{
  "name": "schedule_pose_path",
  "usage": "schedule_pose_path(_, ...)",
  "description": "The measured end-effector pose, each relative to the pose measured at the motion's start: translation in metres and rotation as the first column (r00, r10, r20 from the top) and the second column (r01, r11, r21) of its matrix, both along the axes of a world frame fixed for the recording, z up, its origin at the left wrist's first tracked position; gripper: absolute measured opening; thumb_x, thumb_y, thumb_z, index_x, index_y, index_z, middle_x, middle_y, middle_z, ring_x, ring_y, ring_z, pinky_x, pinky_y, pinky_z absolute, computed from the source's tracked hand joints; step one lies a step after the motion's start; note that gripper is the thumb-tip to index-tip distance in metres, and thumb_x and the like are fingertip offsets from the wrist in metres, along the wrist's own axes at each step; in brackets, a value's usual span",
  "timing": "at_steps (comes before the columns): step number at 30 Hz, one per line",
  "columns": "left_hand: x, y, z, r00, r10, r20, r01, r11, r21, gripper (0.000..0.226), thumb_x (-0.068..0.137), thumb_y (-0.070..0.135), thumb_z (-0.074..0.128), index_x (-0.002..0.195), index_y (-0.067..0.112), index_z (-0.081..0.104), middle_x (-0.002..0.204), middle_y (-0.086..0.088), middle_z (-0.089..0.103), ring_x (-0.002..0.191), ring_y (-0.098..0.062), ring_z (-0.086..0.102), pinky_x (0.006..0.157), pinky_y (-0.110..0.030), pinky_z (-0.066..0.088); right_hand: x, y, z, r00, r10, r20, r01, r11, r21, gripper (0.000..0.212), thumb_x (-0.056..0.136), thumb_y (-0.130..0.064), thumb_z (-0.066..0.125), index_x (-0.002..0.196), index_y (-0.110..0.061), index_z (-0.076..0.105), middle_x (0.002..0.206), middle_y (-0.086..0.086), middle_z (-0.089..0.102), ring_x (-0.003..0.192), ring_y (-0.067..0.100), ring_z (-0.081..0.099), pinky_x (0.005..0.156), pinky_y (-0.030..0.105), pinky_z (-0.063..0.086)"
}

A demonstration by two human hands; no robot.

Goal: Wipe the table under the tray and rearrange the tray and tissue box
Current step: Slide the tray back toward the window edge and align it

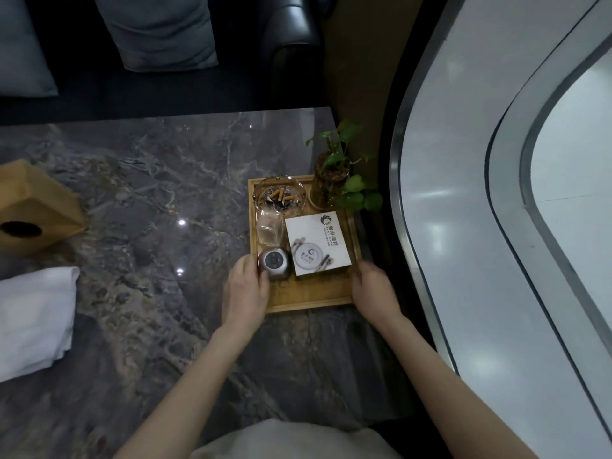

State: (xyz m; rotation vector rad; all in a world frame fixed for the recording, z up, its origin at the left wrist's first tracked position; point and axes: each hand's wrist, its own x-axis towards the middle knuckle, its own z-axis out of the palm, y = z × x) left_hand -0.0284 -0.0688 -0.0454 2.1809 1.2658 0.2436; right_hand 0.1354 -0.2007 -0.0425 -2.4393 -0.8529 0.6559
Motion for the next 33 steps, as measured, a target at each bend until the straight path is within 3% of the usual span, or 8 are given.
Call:
schedule_pose_path(5,-0.019,-0.055,-0.016,0.966,-0.23,-0.117,0.252,0.937,0.24,0.057,0.092,0.034,0.031,0.141,0.005,0.028,0.15,-0.014,0.032,0.138,-0.026,0.031,0.116,-0.037,0.017,-0.045,-0.032,-0.009,0.982,0.112,0.15,-0.111,0.994,-0.013,0.049,0.098,-0.025,0.034,0.143,-0.009,0.024,0.152,0.011,0.03,0.14,0.024,0.024,0.115,0.035,0.016)
schedule_pose_path(8,-0.029,-0.072,-0.035,0.921,-0.313,-0.233,0.37,0.892,0.262,0.063,0.092,0.041,0.026,0.145,0.009,0.013,0.154,-0.008,0.018,0.142,-0.018,0.012,0.115,-0.034,-0.001,-0.07,-0.048,-0.02,0.949,0.239,0.206,-0.226,0.97,-0.086,0.061,0.094,-0.046,0.012,0.146,-0.015,0.001,0.157,0.002,0.006,0.143,0.014,0.0,0.115,0.037,-0.001)
schedule_pose_path(10,-0.034,-0.079,-0.044,0.9,-0.326,-0.29,0.401,0.88,0.253,0.064,0.093,0.044,0.022,0.145,0.009,0.011,0.154,-0.008,0.017,0.141,-0.015,0.007,0.114,-0.035,0.001,-0.081,-0.055,-0.029,0.931,0.308,0.194,-0.285,0.948,-0.14,0.069,0.087,-0.057,-0.003,0.143,-0.018,-0.01,0.155,-0.002,-0.006,0.141,0.012,-0.012,0.116,0.039,-0.007)
schedule_pose_path(14,-0.038,-0.085,-0.049,0.866,-0.32,-0.385,0.416,0.888,0.198,0.067,0.094,0.049,0.007,0.142,0.004,0.02,0.151,-0.012,0.029,0.141,-0.019,0.017,0.109,-0.04,0.015,-0.087,-0.058,-0.039,0.927,0.322,0.195,-0.29,0.941,-0.175,0.073,0.08,-0.059,-0.013,0.141,-0.02,-0.014,0.153,-0.003,-0.013,0.14,0.011,-0.017,0.114,0.036,-0.015)
schedule_pose_path(18,-0.038,-0.083,-0.051,0.851,-0.325,-0.412,0.43,0.882,0.192,0.068,0.093,0.049,0.006,0.14,0.002,0.023,0.148,-0.014,0.033,0.139,-0.02,0.019,0.107,-0.04,0.017,-0.089,-0.057,-0.043,0.922,0.304,0.238,-0.269,0.948,-0.168,0.072,0.085,-0.058,-0.011,0.143,-0.016,-0.004,0.154,0.0,-0.002,0.141,0.018,-0.008,0.111,0.034,-0.015)
schedule_pose_path(21,-0.037,-0.08,-0.05,0.838,-0.336,-0.429,0.451,0.87,0.199,0.069,0.093,0.05,0.005,0.14,0.002,0.024,0.148,-0.014,0.033,0.137,-0.02,0.018,0.109,-0.039,0.015,-0.088,-0.054,-0.043,0.924,0.295,0.241,-0.259,0.951,-0.169,0.072,0.085,-0.059,-0.011,0.143,-0.016,-0.002,0.153,-0.001,0.0,0.141,0.019,-0.005,0.108,0.031,-0.02)
schedule_pose_path(25,-0.03,-0.074,-0.048,0.832,-0.348,-0.433,0.466,0.861,0.203,0.067,0.093,0.05,0.014,0.14,0.003,0.023,0.149,-0.012,0.028,0.138,-0.02,0.017,0.112,-0.035,0.0,-0.078,-0.048,-0.038,0.929,0.309,0.206,-0.276,0.946,-0.172,0.078,0.076,-0.062,-0.021,0.141,-0.019,-0.012,0.151,-0.004,-0.012,0.14,0.016,-0.017,0.105,0.03,-0.027)
schedule_pose_path(33,-0.005,-0.053,-0.05,0.84,-0.348,-0.415,0.466,0.856,0.224,0.069,0.088,0.049,0.029,0.14,0.004,0.024,0.149,-0.012,0.031,0.138,-0.018,0.015,0.111,-0.035,-0.001,-0.053,-0.026,-0.036,0.935,0.297,0.194,-0.265,0.948,-0.173,0.074,0.075,-0.06,-0.018,0.138,-0.023,-0.018,0.15,-0.007,-0.019,0.138,0.009,-0.021,0.104,0.028,-0.03)
